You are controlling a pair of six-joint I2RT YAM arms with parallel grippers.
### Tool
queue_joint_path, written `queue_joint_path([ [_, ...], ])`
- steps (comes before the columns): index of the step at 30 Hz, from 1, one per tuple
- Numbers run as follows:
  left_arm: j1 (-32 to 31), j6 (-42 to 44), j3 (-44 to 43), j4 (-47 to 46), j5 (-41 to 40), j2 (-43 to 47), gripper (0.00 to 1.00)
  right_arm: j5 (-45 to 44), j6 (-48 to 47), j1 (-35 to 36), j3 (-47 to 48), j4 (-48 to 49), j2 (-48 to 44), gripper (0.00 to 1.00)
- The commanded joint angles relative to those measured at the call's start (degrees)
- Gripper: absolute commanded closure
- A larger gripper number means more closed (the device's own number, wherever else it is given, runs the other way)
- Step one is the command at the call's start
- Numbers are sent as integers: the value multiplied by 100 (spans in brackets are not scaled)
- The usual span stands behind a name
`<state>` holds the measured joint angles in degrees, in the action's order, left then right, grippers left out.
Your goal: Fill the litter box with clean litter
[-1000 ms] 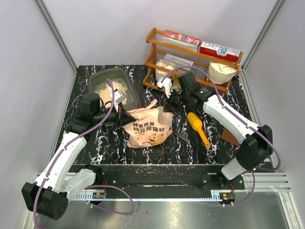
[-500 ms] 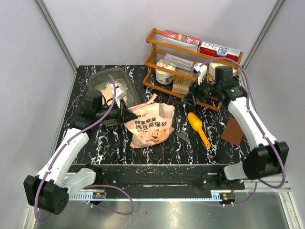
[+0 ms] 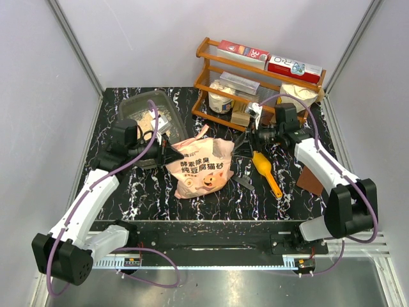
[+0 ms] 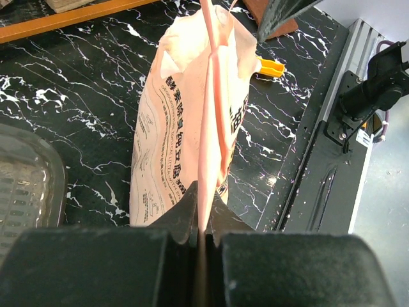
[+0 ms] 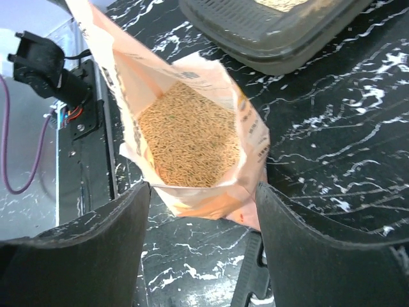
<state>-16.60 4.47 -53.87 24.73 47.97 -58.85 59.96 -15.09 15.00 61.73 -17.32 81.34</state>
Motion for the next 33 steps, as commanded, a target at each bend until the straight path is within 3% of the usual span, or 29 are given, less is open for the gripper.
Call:
queue_joint_path([
  [1,139,10,-212,-109,73,190,99,455,-29,310,207,396,101,29],
  [15,219,98,-229,-135,46,111,97,191,-626,802,129,229,312,39],
  [19,219,107,-265,-135,64,58,97,-2,-548,820,23,483,312,51],
  [23,219,159,-291,-57,73,49,96,-213,-74,820,-126,1002,216,71],
  [24,219,186,-317,-4,73,49,95,-239,-21,829,-188,1203,198,80],
  [27,219,545,-641,548,186,-3,84,-266,77,837,-258,1389,207,90],
  [31,219,1292,-1842,1665,415,-91,64,-266,77,837,-285,1398,216,95],
  [33,219,1424,-2319,2035,294,-161,60,-275,94,837,-285,1407,180,95],
])
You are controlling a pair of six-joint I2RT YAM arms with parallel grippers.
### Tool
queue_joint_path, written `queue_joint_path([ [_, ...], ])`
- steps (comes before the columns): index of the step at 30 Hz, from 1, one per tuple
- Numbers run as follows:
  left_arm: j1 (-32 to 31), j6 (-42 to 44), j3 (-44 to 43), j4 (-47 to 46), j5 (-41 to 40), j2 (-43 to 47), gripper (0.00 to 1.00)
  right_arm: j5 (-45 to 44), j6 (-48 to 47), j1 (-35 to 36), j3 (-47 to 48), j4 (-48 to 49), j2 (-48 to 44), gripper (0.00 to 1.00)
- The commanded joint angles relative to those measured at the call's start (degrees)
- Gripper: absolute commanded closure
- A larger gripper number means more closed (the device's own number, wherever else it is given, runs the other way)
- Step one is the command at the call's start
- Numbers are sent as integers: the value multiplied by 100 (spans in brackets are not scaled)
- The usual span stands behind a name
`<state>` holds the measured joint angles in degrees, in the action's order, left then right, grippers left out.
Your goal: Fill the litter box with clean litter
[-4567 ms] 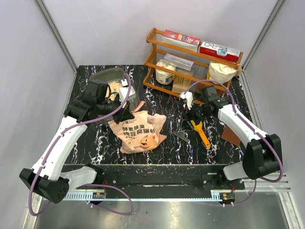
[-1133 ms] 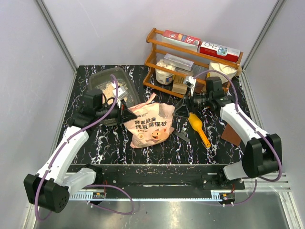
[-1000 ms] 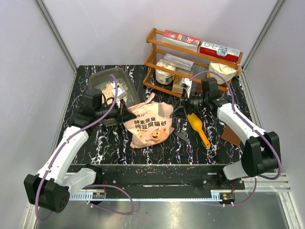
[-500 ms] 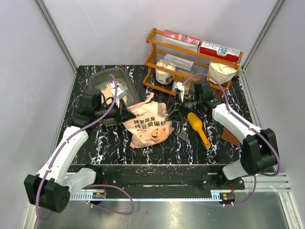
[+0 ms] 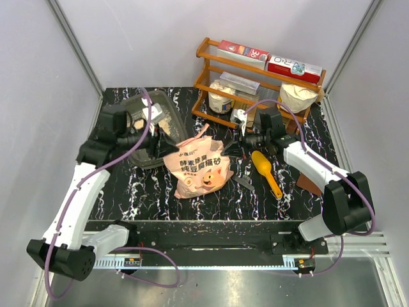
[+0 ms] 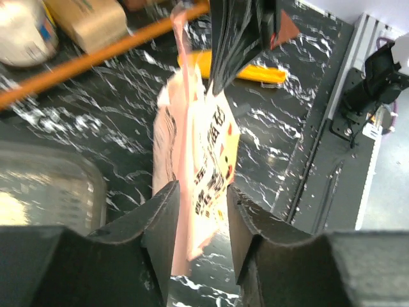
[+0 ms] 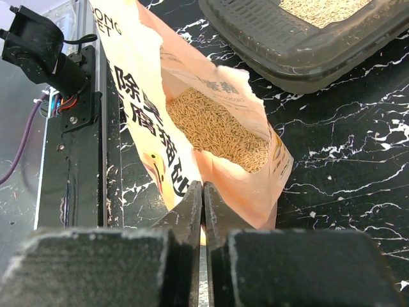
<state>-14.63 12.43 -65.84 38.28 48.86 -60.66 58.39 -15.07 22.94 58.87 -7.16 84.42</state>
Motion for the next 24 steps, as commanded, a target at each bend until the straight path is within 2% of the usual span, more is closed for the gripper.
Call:
queue_joint_path([
  [1,22,673,-1498,689,64,-24,58,-126,92,44,2,399,-145,96],
  [4,92,455,-1695,103,-823,-243,57,-144,101,44,-25,417,-137,96],
  [6,224,253,-1581,-714,-1289,-567,57,-179,83,44,-60,435,-128,97],
  [8,268,85,-1519,-1294,-1283,-902,58,-179,66,44,-69,400,-145,97],
  [12,268,76,-1984,-1526,-582,-2383,60,-188,-22,44,-78,382,-128,96],
  [17,172,1103,-2599,-1394,536,-3644,55,-249,-172,44,19,399,-58,92],
  [20,-92,1718,-3301,-721,887,-4591,53,-328,-215,44,107,365,-31,90],
  [24,-426,2036,-3699,-365,1327,-5095,56,-372,-154,44,177,276,39,90],
])
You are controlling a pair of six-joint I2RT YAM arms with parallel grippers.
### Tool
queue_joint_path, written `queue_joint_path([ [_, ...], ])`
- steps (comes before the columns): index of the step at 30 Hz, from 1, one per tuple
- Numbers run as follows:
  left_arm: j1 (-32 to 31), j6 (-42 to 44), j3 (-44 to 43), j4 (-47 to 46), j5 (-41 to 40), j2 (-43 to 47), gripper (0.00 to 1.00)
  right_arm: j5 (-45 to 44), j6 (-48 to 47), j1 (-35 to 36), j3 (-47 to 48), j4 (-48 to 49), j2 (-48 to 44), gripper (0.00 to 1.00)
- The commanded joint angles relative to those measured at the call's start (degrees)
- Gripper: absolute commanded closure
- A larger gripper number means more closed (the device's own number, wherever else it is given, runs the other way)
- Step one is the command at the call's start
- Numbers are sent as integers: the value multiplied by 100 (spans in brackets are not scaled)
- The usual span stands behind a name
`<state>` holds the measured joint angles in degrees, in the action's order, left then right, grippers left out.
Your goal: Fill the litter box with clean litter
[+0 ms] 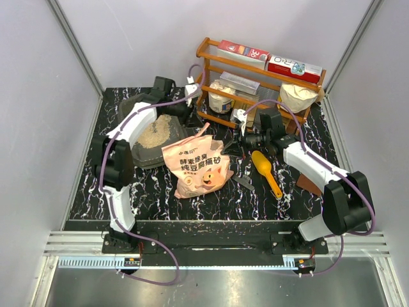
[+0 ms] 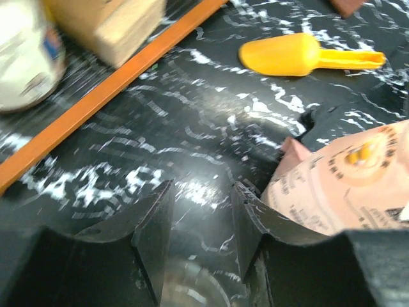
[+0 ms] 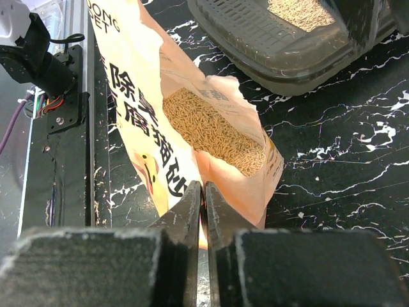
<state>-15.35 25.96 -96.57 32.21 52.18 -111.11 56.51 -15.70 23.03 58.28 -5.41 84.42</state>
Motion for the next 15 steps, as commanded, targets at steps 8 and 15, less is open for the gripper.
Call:
queue_joint_path([
  [8,-1004,920,261,295,1417,221,63,-272,-55,62,412,-135,136,88],
  [15,-1084,744,832,295,1646,687,67,-500,-38,53,447,-188,171,87],
])
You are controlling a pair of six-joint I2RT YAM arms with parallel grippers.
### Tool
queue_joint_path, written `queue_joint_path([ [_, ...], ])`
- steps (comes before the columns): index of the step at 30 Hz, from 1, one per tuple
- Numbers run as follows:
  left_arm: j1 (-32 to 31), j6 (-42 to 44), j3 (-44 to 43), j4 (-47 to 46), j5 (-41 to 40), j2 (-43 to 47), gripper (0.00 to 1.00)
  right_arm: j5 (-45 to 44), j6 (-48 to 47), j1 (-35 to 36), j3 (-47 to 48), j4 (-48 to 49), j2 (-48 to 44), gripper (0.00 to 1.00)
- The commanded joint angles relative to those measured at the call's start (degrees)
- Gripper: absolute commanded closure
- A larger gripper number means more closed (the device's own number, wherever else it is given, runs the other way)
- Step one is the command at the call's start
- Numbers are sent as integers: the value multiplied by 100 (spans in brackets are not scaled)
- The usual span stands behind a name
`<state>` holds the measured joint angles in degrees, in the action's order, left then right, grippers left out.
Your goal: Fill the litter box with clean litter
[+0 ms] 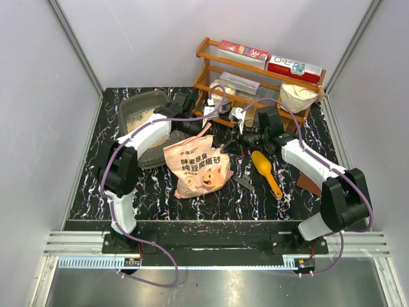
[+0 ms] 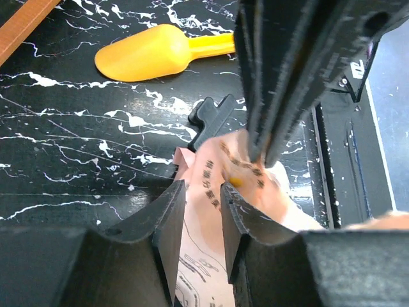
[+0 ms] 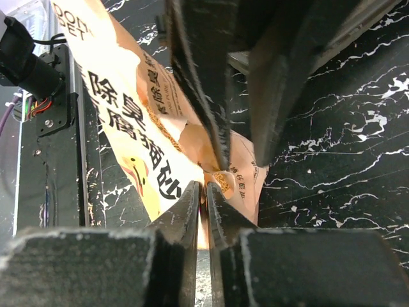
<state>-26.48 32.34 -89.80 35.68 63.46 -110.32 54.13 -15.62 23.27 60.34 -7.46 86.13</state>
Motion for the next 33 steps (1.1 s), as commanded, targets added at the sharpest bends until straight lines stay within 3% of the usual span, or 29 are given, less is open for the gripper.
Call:
queue_joint_path([
  [1,29,97,173,-53,544,643,67,-393,-38,29,233,0,-17,87],
  [15,11,-500,244,-553,544,573,70,-1124,-38,29,110,-115,-360,71],
  [27,55,-746,323,-641,553,538,71,-633,-152,20,303,228,141,45],
  [33,125,-852,297,-641,562,477,72,272,-100,11,295,675,492,43],
])
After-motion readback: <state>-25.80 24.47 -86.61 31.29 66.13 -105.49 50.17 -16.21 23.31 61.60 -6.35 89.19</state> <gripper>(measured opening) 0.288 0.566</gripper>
